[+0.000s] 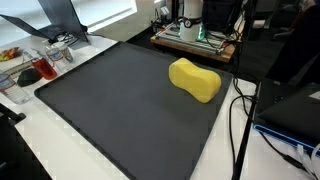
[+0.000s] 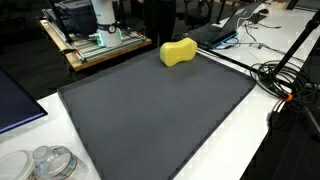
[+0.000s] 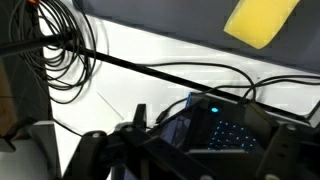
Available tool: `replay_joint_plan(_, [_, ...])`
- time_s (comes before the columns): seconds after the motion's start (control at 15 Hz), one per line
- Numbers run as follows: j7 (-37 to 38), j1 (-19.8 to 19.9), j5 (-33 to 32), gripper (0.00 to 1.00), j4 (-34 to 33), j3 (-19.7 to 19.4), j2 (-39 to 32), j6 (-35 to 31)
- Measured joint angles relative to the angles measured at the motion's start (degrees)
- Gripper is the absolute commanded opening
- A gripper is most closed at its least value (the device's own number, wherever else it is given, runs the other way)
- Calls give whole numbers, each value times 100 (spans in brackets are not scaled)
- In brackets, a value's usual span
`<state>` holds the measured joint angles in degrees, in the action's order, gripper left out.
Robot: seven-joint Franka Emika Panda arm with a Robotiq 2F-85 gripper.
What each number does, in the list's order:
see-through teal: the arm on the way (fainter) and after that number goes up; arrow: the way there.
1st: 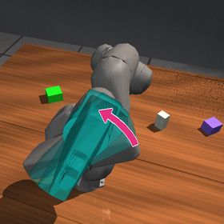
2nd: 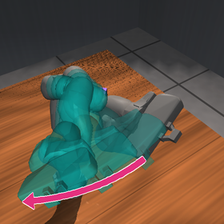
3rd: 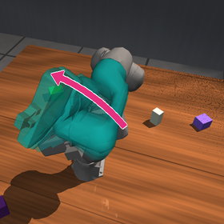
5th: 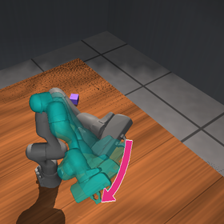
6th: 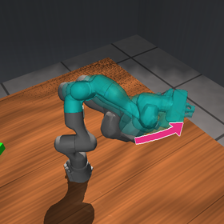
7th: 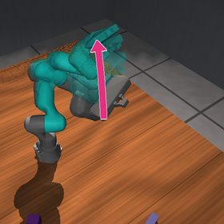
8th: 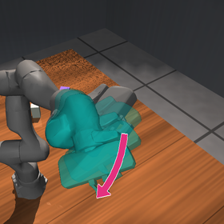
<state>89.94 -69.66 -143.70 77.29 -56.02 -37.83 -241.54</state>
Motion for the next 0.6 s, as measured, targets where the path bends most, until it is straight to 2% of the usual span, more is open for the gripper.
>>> replay_joint_plan(0.27, [-1097,443,0,100,314,636,5,0])
replay_joint_plan(0.6, [-2231,397,-1,100,1110,586,-303,1])
